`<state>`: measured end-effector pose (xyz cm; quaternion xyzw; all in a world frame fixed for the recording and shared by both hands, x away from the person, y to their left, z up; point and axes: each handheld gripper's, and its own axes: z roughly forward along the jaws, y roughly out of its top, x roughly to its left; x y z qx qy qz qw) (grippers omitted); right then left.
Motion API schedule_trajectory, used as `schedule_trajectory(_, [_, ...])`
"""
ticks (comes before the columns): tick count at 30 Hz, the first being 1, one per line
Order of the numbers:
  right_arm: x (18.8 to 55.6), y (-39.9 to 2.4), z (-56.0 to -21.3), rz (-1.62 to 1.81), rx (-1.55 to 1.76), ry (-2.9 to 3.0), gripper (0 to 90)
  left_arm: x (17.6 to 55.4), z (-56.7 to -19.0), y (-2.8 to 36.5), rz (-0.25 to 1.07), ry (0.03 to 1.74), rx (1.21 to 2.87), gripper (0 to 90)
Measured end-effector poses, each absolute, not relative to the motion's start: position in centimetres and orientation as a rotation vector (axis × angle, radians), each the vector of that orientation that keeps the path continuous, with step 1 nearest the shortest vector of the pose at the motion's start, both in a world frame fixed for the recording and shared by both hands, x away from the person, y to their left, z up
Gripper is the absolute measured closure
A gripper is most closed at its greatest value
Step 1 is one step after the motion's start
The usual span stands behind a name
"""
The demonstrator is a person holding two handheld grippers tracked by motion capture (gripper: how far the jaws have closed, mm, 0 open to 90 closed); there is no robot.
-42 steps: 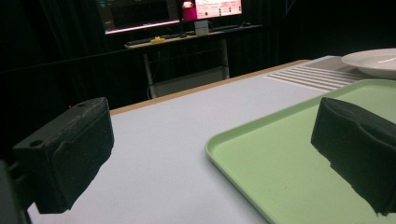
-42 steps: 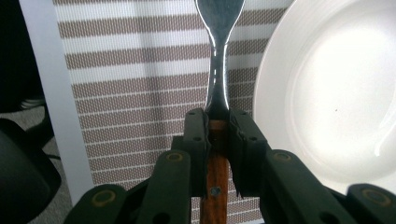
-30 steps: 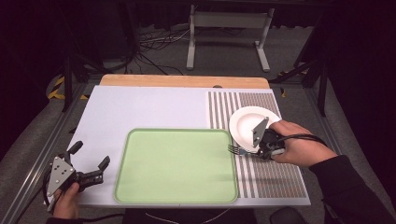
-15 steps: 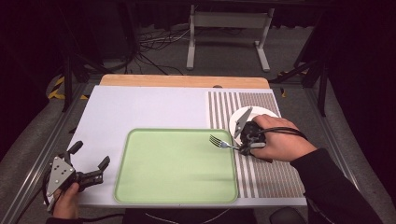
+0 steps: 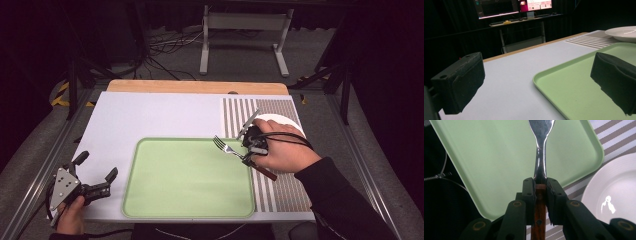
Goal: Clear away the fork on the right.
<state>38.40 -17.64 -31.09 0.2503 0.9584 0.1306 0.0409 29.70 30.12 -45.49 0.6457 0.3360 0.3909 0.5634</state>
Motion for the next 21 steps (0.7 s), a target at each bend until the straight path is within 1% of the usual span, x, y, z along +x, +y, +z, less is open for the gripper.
schedule_trajectory(21, [38.3,-16.0,-31.6,0.431,1.221,2.878,77.6,29.7,-45.5,30.1,0.921,0.793,1.519,0.0])
